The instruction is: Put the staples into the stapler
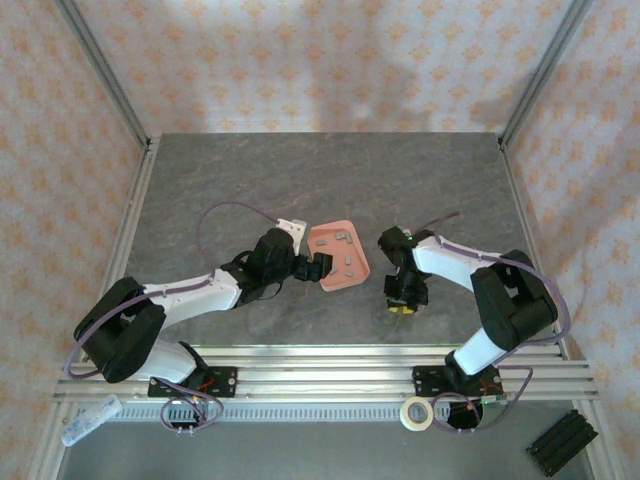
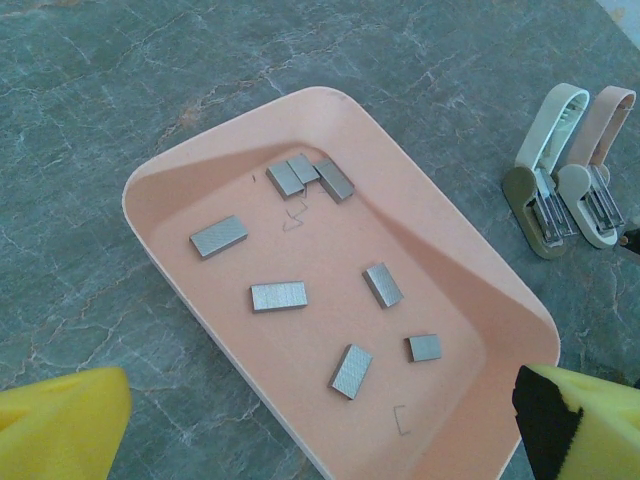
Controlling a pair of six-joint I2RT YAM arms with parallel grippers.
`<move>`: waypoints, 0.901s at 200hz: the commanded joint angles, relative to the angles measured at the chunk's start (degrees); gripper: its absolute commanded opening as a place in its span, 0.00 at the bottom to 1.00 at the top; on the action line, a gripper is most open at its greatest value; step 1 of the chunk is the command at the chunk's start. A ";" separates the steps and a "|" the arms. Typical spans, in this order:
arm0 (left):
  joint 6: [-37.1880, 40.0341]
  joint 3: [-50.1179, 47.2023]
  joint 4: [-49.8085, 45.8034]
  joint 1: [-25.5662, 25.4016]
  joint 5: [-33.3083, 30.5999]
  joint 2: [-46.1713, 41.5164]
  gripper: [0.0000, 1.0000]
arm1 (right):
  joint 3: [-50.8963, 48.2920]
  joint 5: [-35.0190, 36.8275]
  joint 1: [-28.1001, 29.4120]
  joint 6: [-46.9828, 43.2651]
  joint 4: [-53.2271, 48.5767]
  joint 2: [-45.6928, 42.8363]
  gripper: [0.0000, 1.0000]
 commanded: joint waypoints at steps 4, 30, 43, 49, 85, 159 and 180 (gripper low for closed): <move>1.35 1.39 -0.72 0.02 -1.63 -1.48 0.98 | 0.92 3.83 -0.33 -0.33 0.06 -0.91 0.24; 1.35 1.13 -0.77 0.02 -1.67 -1.52 0.98 | 1.23 3.98 -0.33 -0.46 -0.55 -1.52 0.24; 1.36 1.17 -0.86 0.02 -1.73 -1.58 0.98 | 1.41 4.00 -0.33 -0.45 -0.74 -1.69 0.24; 1.36 1.15 -0.77 0.02 -1.72 -1.58 0.98 | 1.49 3.96 -0.32 -0.40 -0.82 -1.77 0.24; 1.28 1.10 -0.64 0.02 -1.66 -1.49 0.98 | 1.58 3.91 -0.34 -0.49 -0.59 -1.78 0.26; 1.35 0.65 -0.90 0.02 -1.97 -2.09 0.98 | 0.97 3.30 -0.30 -0.84 1.09 0.07 0.22; 1.38 0.59 -0.99 0.02 -1.99 -2.19 0.98 | 0.81 3.13 -0.33 -1.02 1.35 0.89 0.22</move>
